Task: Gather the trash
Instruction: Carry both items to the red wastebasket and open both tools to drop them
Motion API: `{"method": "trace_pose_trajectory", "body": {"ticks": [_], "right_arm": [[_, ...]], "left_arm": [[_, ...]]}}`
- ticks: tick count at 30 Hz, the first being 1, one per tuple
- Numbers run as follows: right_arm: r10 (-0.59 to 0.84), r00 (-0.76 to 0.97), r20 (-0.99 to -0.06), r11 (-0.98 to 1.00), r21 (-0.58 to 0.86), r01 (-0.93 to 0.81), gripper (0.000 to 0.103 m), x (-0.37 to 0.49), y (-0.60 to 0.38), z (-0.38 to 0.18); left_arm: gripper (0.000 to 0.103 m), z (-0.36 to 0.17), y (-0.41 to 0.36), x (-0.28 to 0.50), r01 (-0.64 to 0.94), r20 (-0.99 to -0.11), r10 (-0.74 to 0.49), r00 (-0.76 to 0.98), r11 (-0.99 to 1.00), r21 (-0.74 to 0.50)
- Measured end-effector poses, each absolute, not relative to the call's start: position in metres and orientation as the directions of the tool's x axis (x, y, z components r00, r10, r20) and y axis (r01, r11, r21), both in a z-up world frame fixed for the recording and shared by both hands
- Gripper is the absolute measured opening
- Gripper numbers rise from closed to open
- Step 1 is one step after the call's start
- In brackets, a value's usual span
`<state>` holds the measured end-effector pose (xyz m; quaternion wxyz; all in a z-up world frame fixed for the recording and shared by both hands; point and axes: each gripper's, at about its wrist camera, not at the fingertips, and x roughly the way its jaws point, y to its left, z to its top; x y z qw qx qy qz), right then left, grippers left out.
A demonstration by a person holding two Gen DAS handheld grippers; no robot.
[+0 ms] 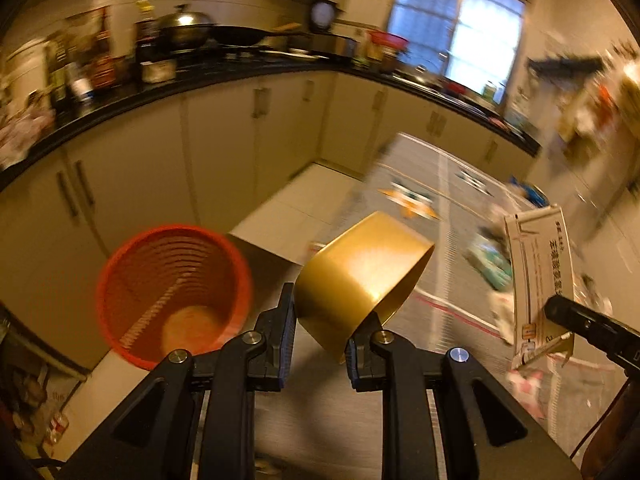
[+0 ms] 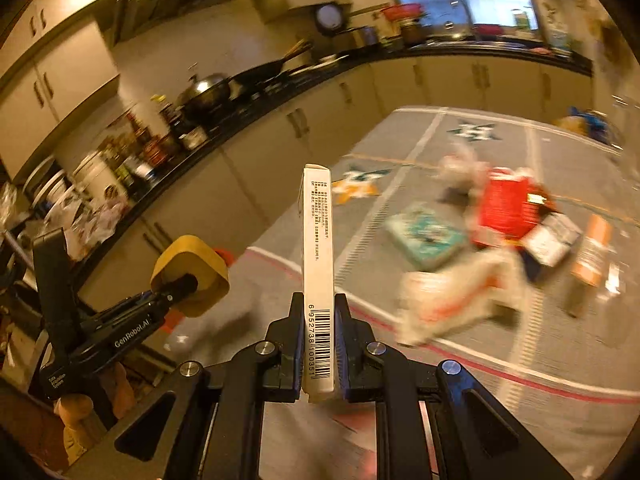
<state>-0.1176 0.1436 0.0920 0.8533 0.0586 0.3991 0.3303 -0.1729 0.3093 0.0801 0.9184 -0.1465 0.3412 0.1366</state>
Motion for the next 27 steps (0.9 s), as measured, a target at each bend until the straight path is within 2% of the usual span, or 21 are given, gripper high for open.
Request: {"method": "trace_pose_trajectory", "body": {"ticks": [4, 9, 17, 18, 20, 21, 23, 25, 27], "right_arm": [[0.661, 0.382, -0.646, 0.713, 0.382, -0.588, 0.014, -0.110, 0.207, 0.091], [0.701, 0.280, -0.656, 0.632, 0.392, -0.668, 0.015, -0.103, 0.297, 0.081], [0.680, 0.160, -0.716, 0.595, 0.411, -0.690, 0.015, -0.078, 0.408, 0.031], [0.676, 0.150, -0.721, 0.596, 0.416, -0.687, 0.015, -0.076, 0.415, 0.025], [0.669, 0.139, -0.730, 0.600, 0.420, -0.682, 0.016, -0.072, 0.426, 0.016], [0.666, 0.134, -0.734, 0.601, 0.422, -0.678, 0.018, -0.071, 0.429, 0.012], [0.666, 0.132, -0.734, 0.602, 0.424, -0.676, 0.037, -0.071, 0.428, 0.009], [0.661, 0.155, -0.734, 0.610, 0.406, -0.681, 0.044, -0.074, 0.422, 0.013], [0.655, 0.173, -0.735, 0.619, 0.392, -0.681, 0.045, -0.075, 0.413, 0.016]], "left_arm": [[0.020, 0.069, 0.374, -0.182, -0.469, -0.684, 0.238, 0.689, 0.866, -0.172], [0.020, 0.046, 0.441, -0.182, -0.560, -0.719, 0.271, 0.640, 0.806, -0.195], [0.021, 0.021, 0.482, -0.181, -0.613, -0.758, 0.274, 0.592, 0.763, -0.203], [0.022, 0.020, 0.483, -0.183, -0.618, -0.758, 0.275, 0.591, 0.759, -0.206], [0.033, 0.016, 0.486, -0.183, -0.624, -0.764, 0.263, 0.589, 0.749, -0.223], [0.040, 0.015, 0.488, -0.186, -0.626, -0.760, 0.253, 0.598, 0.740, -0.246], [0.042, 0.015, 0.489, -0.190, -0.633, -0.756, 0.256, 0.603, 0.730, -0.258], [0.044, 0.017, 0.486, -0.193, -0.635, -0.753, 0.261, 0.604, 0.729, -0.256], [0.047, 0.019, 0.486, -0.196, -0.639, -0.750, 0.268, 0.605, 0.725, -0.256]]}}
